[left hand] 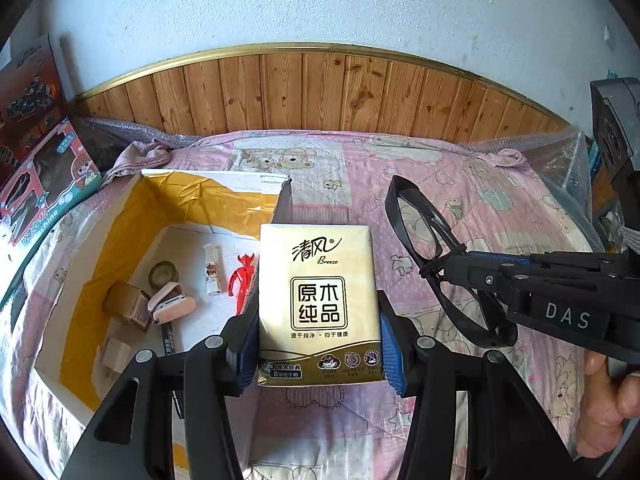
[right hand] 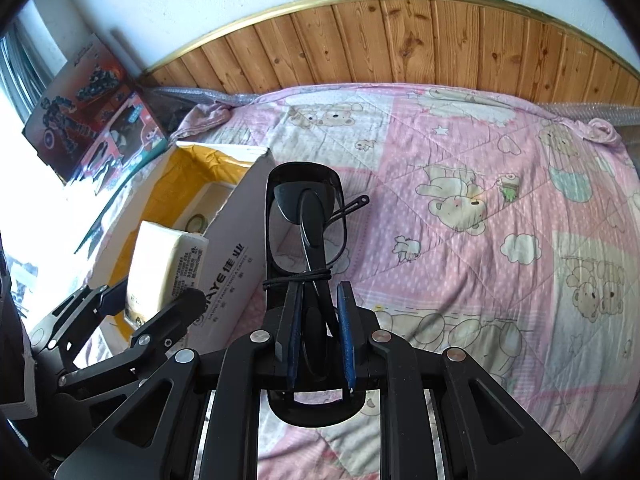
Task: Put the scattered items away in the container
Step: 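Carry the glasses in the right tool and tissue pack in the left tool over the box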
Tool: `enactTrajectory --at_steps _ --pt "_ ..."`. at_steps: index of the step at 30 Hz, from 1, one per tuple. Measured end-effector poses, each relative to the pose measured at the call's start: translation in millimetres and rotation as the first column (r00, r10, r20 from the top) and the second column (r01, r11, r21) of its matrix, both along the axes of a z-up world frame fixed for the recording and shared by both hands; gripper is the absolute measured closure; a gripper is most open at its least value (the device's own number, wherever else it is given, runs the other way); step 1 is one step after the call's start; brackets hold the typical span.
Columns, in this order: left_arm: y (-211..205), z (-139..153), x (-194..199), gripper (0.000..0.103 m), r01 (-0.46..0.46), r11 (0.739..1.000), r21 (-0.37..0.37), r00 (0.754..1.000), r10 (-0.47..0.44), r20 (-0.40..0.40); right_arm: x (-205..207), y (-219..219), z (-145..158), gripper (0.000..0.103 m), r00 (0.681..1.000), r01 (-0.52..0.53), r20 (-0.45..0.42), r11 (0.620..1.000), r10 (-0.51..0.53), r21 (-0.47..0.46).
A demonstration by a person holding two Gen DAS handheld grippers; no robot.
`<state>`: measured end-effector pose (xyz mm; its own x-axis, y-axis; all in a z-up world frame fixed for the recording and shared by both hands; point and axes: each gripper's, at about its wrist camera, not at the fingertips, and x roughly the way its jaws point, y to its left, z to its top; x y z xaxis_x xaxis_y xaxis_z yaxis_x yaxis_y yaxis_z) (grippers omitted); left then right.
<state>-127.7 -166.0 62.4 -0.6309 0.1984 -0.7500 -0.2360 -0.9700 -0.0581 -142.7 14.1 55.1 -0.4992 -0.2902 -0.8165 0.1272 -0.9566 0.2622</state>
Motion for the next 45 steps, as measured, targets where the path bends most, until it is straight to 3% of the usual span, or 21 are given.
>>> enactTrajectory --at_steps 23,45 --pt "-40 41 21 0.051 0.012 0.999 0.036 0.997 -0.009 -0.077 7 -47 22 0.085 0.995 -0.048 -0.088 0.999 0.048 0.002" --pt "-98 43 14 0.051 -0.036 0.997 0.069 0.996 0.041 -0.074 12 -107 34 0.085 0.976 -0.058 -0.194 0.979 0.096 0.195"
